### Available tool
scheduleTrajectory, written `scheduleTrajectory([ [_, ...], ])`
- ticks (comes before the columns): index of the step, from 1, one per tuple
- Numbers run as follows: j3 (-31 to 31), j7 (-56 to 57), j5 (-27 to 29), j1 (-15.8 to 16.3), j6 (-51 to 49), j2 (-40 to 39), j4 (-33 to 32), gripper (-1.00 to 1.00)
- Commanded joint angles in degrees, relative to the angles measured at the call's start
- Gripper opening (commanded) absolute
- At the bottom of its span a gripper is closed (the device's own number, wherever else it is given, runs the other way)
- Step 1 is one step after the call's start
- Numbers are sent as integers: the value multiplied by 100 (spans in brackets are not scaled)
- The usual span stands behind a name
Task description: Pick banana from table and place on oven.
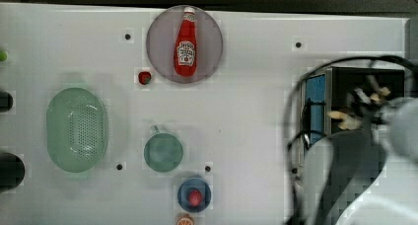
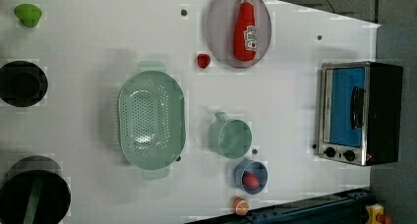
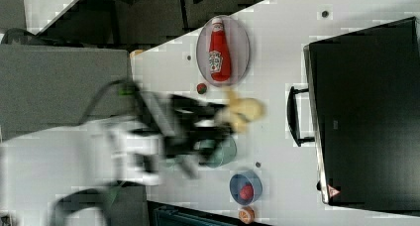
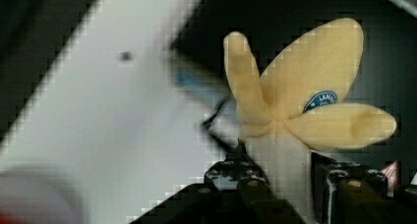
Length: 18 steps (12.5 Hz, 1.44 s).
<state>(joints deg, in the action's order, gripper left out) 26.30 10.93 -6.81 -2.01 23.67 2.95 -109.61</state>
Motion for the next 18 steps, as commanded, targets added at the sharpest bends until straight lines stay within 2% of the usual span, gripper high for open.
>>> scheduleTrajectory([
  [1, 455, 1763, -85, -108, 421, -582, -76, -45],
  [3, 681, 2329, -76, -110, 921, -1018, -72, -45],
  [4, 731, 2403, -60, -111, 1025, -1193, -72, -37],
  [10, 684, 2402, 13, -75, 1016, -1421, -85, 96],
  [14, 169, 2336, 10, 213, 850, -949, 161, 100],
  [15, -45, 2033, 12, 305, 635, -734, 160, 100],
  [18, -814, 63, 27, 492, -534, -20, 153, 100],
])
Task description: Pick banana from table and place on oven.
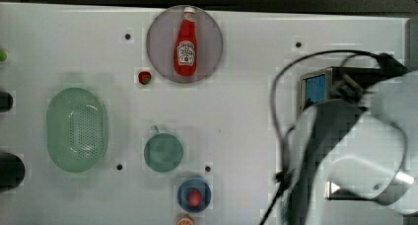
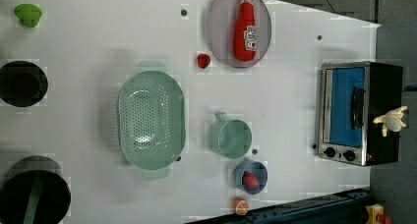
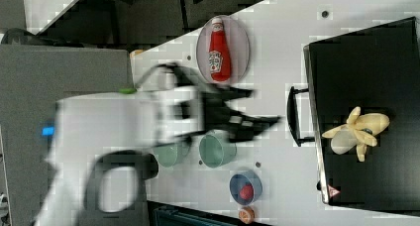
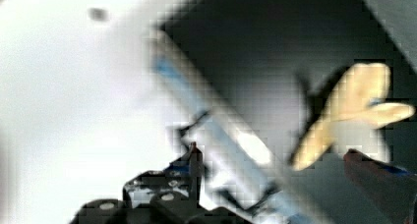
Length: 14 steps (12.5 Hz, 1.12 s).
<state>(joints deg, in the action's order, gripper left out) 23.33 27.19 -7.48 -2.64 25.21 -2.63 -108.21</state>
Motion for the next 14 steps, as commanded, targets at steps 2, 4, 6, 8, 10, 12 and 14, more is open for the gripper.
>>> scheduleTrajectory([
  [2, -1022, -2970, 139, 582, -1290, 992, -5, 100],
  [4, -1411, -4244, 160, 588, -1346, 1339, -77, 100],
  [6, -1716, -4627, 184, 591, -1386, 1663, -234, 100],
  [8, -1843, -4626, 205, 590, -1410, 1933, -478, 100],
  [10, -1811, -4535, 275, 590, -1413, 2137, -716, 100],
  [12, -1781, -4216, 302, 590, -1446, 2317, -908, 100],
  [14, -1755, -4073, 305, 586, -1508, 2432, -1006, 100],
])
